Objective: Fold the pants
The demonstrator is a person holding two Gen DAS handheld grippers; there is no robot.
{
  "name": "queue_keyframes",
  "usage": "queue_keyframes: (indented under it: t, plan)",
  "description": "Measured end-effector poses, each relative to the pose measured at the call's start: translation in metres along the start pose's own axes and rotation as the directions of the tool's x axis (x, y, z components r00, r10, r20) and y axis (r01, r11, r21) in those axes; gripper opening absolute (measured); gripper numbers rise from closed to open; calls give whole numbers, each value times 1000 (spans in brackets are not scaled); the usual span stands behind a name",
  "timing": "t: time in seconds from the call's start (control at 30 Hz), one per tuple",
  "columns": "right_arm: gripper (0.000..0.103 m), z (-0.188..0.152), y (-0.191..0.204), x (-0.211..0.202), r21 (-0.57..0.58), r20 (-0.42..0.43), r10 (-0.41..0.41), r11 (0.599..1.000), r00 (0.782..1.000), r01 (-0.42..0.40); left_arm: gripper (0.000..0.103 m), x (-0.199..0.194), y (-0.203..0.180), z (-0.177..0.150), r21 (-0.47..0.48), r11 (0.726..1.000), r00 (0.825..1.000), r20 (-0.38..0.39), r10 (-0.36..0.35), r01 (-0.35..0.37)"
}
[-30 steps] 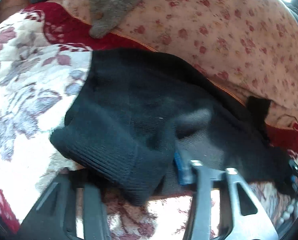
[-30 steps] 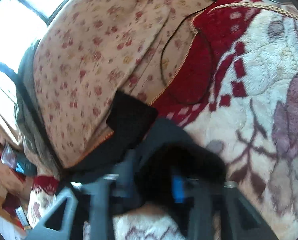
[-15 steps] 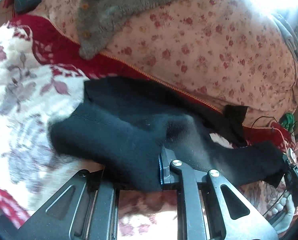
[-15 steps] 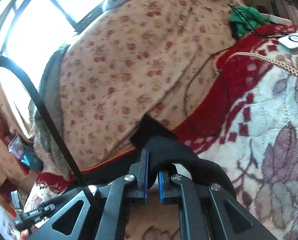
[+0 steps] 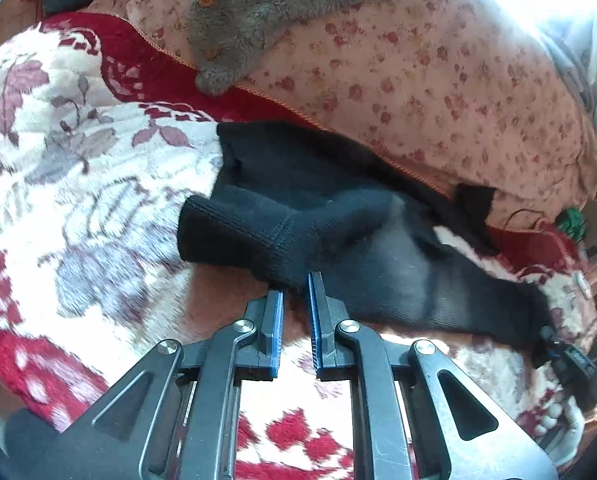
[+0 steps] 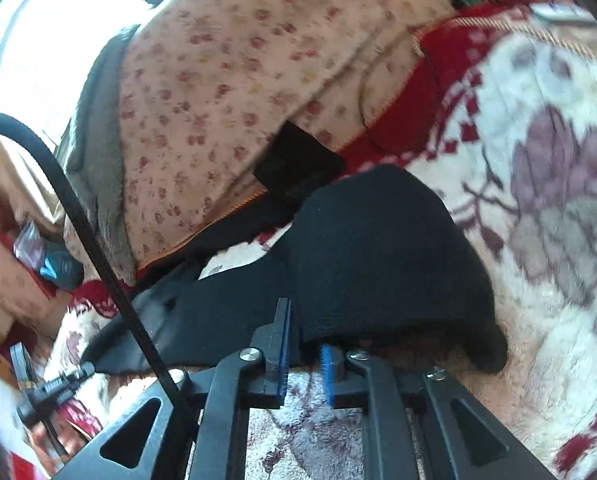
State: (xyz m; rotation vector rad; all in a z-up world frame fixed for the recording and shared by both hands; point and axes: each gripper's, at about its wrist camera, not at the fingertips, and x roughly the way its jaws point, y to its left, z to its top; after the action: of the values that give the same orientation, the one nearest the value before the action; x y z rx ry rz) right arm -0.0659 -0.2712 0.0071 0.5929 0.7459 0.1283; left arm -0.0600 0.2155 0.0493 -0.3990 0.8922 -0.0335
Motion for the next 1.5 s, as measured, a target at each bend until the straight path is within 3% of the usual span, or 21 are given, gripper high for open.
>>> queue_keyframes:
  t: [0.03,0.1,0.13,0.23,0.4,0.57,0.7,0.73,0.8,0.83,0.87,1.07,1.17,1.27,1.37,1.47,1.5]
  plan:
    - [35,1,-4,1,12,0,3,1000,1000,-3,12,1,0,-4,-6,1000,1000,-8,-21,21]
    - [47,2,-8,1,32,0,13,999,1000,-13,30,2,-1,-7,-16,999,999,-29,-46,46]
    - [47,1,-12,0,46,1,24,999,1000,-24,41,3,-2,-9,-29,998,998,-27,-56,55]
    - [47,-1,-20,1,82,1,36,996,999,-35,52,2,1,-11,-81,995,999,20,-50,52]
    - [47,-1,-33,0,133,6,35,990,999,-35,53,16,2,-2,-138,990,999,39,-8,13]
    - [51,6,-52,-5,204,68,33,978,997,-46,53,27,-2,12,-164,986,997,73,10,2]
    - [51,16,-76,1,322,107,45,943,993,-77,53,41,-3,24,-197,980,997,73,6,9]
    - [45,18,-81,4,341,114,59,935,992,-95,52,45,-4,25,-194,981,998,64,2,10]
    - [22,23,-88,7,358,134,75,926,988,-119,20,53,-7,28,-177,984,999,31,17,-11]
    - [14,26,-90,7,358,145,45,929,988,-94,8,55,-8,29,-165,986,1000,18,26,-22]
    - [11,28,-90,4,348,168,32,933,985,-90,6,54,-9,29,-160,987,999,20,28,-25]
    - [8,43,-49,-30,93,258,-37,996,965,13,4,25,-17,36,-91,996,996,84,-16,24]
    - [8,36,-19,-43,-71,270,-55,994,961,77,4,4,-20,36,-52,998,994,111,-15,21]
    - [8,18,-2,-47,-199,208,-69,974,976,112,4,-14,-11,30,-40,999,994,111,-11,16]
    - [9,4,-21,-31,-143,45,-140,979,989,145,4,-19,2,16,-37,999,996,80,29,-26]
    - [13,-4,-58,-23,14,-59,-215,976,975,217,4,-12,17,0,-47,997,998,18,58,-57]
    - [21,-4,-65,-25,47,-72,-221,973,973,224,4,-9,20,-4,-53,997,998,-3,55,-55]
